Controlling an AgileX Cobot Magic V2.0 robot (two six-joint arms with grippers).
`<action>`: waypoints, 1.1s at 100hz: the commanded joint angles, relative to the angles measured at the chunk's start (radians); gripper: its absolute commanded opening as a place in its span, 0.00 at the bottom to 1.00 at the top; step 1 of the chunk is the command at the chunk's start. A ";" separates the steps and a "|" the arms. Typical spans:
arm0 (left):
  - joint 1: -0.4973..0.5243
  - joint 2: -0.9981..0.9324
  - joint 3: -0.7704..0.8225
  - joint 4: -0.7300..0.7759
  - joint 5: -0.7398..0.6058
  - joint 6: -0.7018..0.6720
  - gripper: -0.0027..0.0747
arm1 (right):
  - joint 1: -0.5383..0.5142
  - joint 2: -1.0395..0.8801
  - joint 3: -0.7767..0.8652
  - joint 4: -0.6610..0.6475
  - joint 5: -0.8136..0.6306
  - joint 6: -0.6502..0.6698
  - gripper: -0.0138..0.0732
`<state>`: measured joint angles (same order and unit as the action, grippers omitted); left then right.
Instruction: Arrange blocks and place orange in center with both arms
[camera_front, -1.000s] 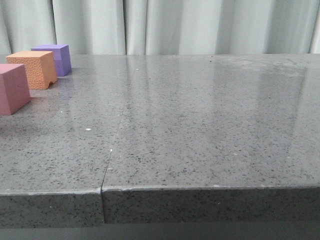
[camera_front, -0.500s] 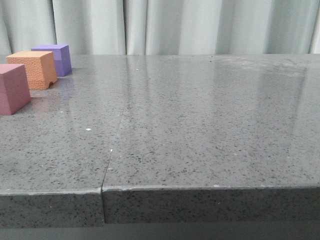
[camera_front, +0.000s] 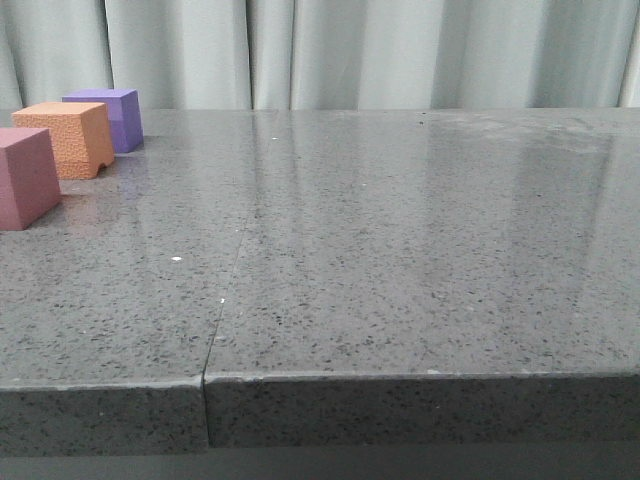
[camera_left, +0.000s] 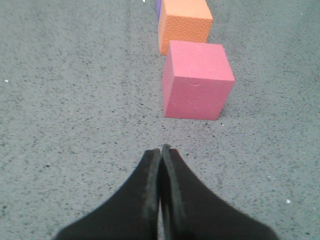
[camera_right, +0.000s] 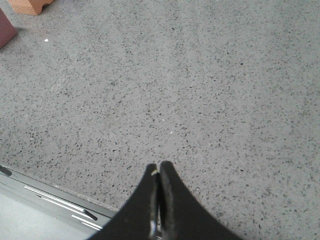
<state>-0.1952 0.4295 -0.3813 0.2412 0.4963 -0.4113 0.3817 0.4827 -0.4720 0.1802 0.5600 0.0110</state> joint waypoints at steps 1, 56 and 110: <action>0.000 -0.032 0.005 0.050 -0.112 -0.008 0.01 | -0.002 0.000 -0.025 -0.001 -0.072 -0.011 0.08; 0.207 -0.329 0.289 -0.182 -0.463 0.383 0.01 | -0.002 0.000 -0.025 -0.001 -0.072 -0.011 0.08; 0.239 -0.463 0.424 -0.232 -0.511 0.383 0.01 | -0.002 0.002 -0.025 -0.001 -0.072 -0.011 0.08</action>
<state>0.0426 -0.0061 0.0011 0.0220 0.0717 -0.0268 0.3817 0.4827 -0.4720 0.1802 0.5596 0.0110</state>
